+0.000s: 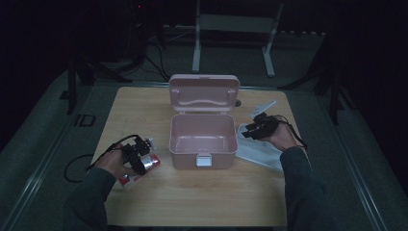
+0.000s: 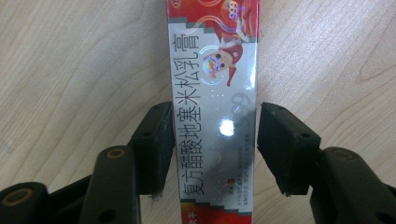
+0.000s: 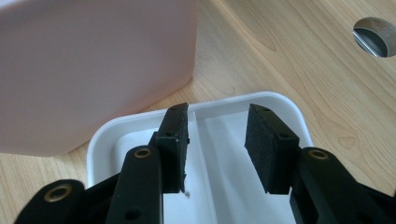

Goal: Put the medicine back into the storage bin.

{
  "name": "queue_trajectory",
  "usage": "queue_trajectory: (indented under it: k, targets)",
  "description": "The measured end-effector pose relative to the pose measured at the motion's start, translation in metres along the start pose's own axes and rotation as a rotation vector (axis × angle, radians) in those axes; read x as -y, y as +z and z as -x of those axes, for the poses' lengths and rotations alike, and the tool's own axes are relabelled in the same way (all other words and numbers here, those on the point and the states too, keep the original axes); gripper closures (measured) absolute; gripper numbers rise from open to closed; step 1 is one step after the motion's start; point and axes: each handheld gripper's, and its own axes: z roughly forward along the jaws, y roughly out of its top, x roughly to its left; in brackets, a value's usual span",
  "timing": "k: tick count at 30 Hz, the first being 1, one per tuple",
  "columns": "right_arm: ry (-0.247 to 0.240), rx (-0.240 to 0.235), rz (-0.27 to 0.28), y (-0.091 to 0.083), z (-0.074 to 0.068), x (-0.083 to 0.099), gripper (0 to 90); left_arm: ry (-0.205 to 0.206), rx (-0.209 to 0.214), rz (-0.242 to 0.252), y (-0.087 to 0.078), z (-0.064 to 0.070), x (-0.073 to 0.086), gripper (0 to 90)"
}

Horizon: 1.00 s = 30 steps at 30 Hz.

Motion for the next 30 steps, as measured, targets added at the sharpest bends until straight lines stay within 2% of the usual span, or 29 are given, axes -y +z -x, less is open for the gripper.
queue_trajectory:
  k: [17, 26, 30]
  targets:
    - [-0.006, -0.002, -0.013, 0.0009, 0.0000, 0.0005, 59.1, 0.005, 0.029, -0.013, 0.0032, -0.0057, -0.0030, 48.7]
    - [-0.009, -0.005, -0.017, 0.0014, 0.0001, 0.0015, 59.1, 0.047, 0.031, -0.002, 0.0021, -0.0045, -0.0020, 50.6]
    - [-0.005, -0.006, -0.020, 0.0013, 0.0001, 0.0019, 59.2, 0.051, 0.033, 0.006, -0.0002, -0.0048, -0.0002, 50.7]
